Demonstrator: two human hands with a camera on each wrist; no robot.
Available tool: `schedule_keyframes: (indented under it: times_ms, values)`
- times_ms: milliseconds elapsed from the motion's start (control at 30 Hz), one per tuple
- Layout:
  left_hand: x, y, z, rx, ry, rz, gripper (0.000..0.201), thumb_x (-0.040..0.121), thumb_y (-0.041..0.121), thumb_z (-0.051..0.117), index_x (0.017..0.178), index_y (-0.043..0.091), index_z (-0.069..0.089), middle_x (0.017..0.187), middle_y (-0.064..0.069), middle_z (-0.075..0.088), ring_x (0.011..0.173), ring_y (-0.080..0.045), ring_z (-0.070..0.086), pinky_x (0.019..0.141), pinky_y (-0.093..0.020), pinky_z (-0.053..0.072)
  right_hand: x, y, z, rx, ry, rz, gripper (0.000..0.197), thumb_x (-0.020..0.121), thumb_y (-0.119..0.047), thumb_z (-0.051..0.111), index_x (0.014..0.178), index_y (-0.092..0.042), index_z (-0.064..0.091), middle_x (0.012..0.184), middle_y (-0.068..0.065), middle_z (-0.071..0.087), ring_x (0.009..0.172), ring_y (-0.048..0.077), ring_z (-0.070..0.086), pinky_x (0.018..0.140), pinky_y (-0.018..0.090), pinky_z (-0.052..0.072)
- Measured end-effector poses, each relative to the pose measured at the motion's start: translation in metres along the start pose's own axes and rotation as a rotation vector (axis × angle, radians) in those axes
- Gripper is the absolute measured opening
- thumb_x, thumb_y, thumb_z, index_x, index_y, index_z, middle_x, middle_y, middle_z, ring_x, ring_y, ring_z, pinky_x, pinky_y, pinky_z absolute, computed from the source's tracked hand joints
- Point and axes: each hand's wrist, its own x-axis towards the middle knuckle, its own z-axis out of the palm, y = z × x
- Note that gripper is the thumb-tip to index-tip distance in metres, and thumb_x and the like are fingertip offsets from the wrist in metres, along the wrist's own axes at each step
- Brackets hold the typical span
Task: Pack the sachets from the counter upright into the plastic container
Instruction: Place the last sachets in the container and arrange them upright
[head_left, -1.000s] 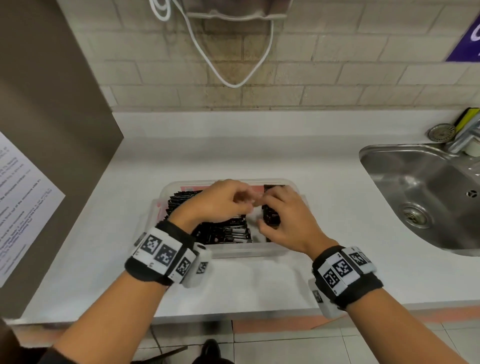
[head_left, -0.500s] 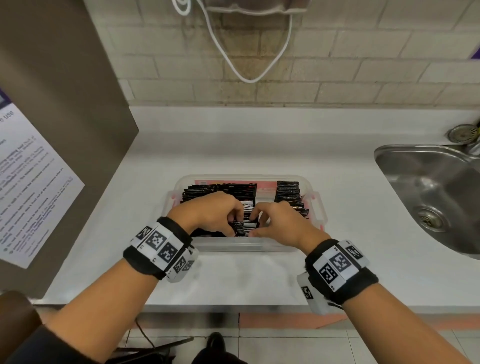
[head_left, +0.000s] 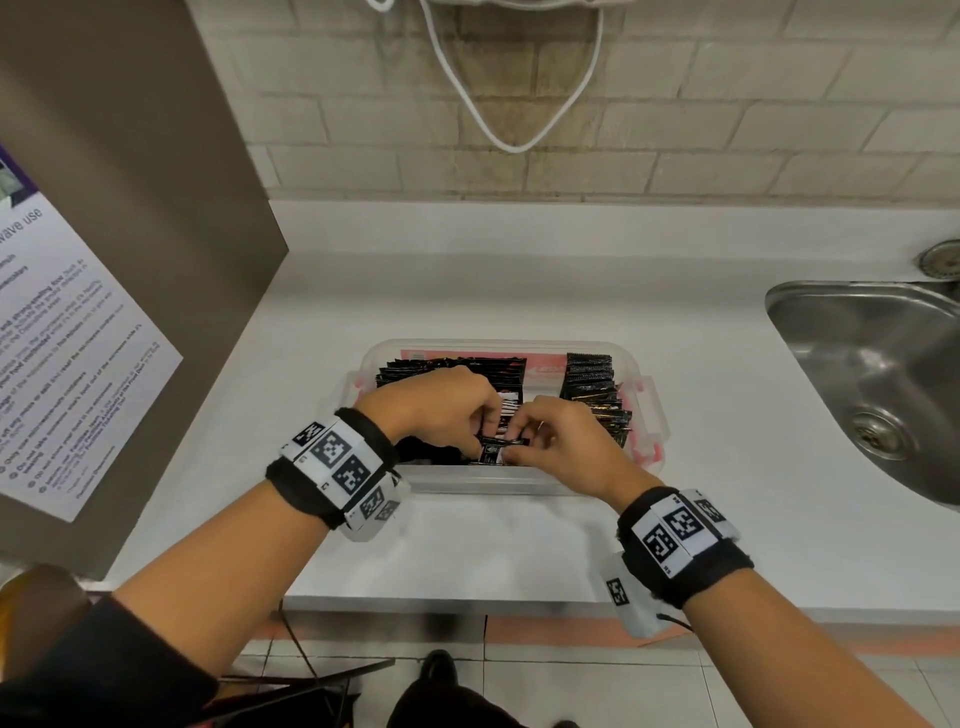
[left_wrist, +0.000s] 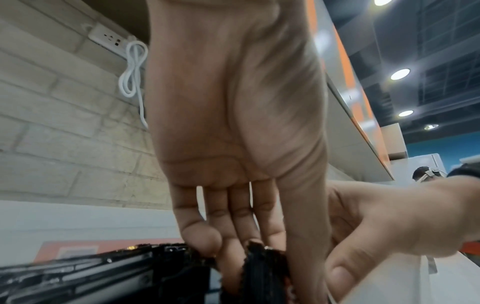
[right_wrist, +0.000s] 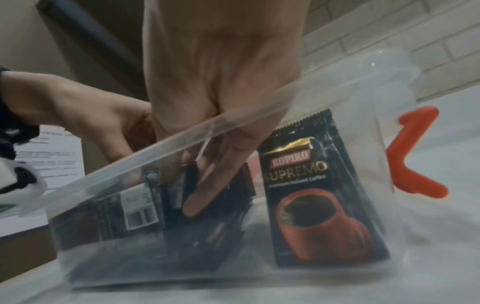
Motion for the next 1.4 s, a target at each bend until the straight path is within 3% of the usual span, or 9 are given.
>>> schedule_keyframes:
  times_ms: [167,467,633,767,867,967,1100,1267,1400]
  values:
    - [-0.003,-0.007,-0.005,-0.137,0.058,0.007,0.019,0.079,0.017,0.078,0.089,0.03,0.066,0.078,0.012,0.061,0.068,-0.004,0.056,0.063,-0.021,0.043,-0.001,0.001,-0.004,0.088,0.046,0.013,0.021,0.08,-0.022,0.084,0.092,-0.018,0.067,0.086,0.004,0.064,0.068,0.011,0.053,0.064,0.03,0.05]
    - [-0.01,-0.011,-0.007,-0.252,0.147,0.047,0.019,0.081,0.018,0.076,0.094,0.03,0.07,0.091,0.009,0.069,0.082,-0.007,0.062,0.074,-0.024,0.051,0.002,-0.002,-0.005,0.008,0.013,0.006,0.022,0.085,-0.02,0.08,0.104,-0.013,0.07,0.095,-0.004,0.045,0.074,0.009,0.048,0.069,0.013,0.043]
    - [-0.014,-0.009,-0.014,-0.429,0.312,0.113,0.02,0.084,0.02,0.074,0.1,0.032,0.072,0.093,0.019,0.07,0.078,0.005,0.06,0.066,-0.009,0.04,0.002,-0.001,-0.014,0.195,0.139,0.031,0.018,0.087,-0.015,0.078,0.103,-0.011,0.073,0.098,0.001,0.053,0.077,0.004,0.048,0.072,0.015,0.039]
    - [-0.014,-0.003,-0.02,-0.631,0.444,0.156,0.027,0.087,0.028,0.078,0.112,0.029,0.068,0.094,0.004,0.069,0.083,-0.008,0.062,0.073,-0.021,0.044,0.003,-0.001,-0.021,0.535,0.128,0.089,0.018,0.093,-0.013,0.07,0.109,-0.006,0.07,0.088,0.009,0.063,0.072,0.012,0.055,0.064,0.023,0.046]
    - [-0.016,0.002,-0.024,-0.833,0.467,0.192,0.065,0.076,0.039,0.084,0.133,0.028,0.055,0.11,-0.001,0.069,0.104,-0.017,0.065,0.083,-0.029,0.051,0.004,-0.004,-0.026,0.788,0.143,0.103,0.025,0.094,-0.01,0.066,0.118,-0.003,0.068,0.095,0.013,0.066,0.069,0.012,0.054,0.054,0.017,0.041]
    - [-0.017,0.008,-0.024,-0.956,0.397,0.245,0.091,0.067,0.038,0.085,0.147,0.031,0.041,0.131,0.002,0.06,0.12,-0.011,0.061,0.096,-0.028,0.05,0.003,-0.01,-0.033,1.011,0.063,0.088,0.024,0.091,-0.014,0.065,0.113,-0.003,0.067,0.096,0.007,0.067,0.07,0.011,0.051,0.057,0.019,0.04]
    - [-0.011,0.025,-0.019,-1.062,0.339,0.368,0.069,0.084,0.019,0.08,0.144,0.024,0.047,0.14,-0.003,0.06,0.13,-0.02,0.057,0.108,-0.042,0.047,0.0,-0.019,-0.038,1.093,-0.076,0.065,0.021,0.094,-0.016,0.064,0.113,-0.007,0.067,0.108,0.013,0.062,0.086,0.016,0.059,0.072,0.031,0.041]
    - [0.002,0.05,-0.021,-1.079,0.489,0.324,0.027,0.096,0.024,0.067,0.119,0.016,0.059,0.11,-0.009,0.07,0.103,-0.019,0.069,0.091,-0.032,0.053,-0.002,-0.03,-0.041,1.11,-0.077,0.071,0.039,0.091,-0.011,0.059,0.129,-0.01,0.056,0.11,0.008,0.061,0.093,0.018,0.06,0.073,0.033,0.046]
    - [0.01,0.071,-0.018,-1.012,0.595,0.208,0.034,0.095,0.039,0.064,0.122,0.025,0.05,0.098,0.006,0.057,0.08,0.0,0.061,0.079,-0.02,0.048,-0.004,-0.037,-0.045,1.089,-0.029,0.097,0.058,0.083,-0.008,0.051,0.141,-0.005,0.046,0.113,0.009,0.055,0.099,0.019,0.056,0.077,0.035,0.053]
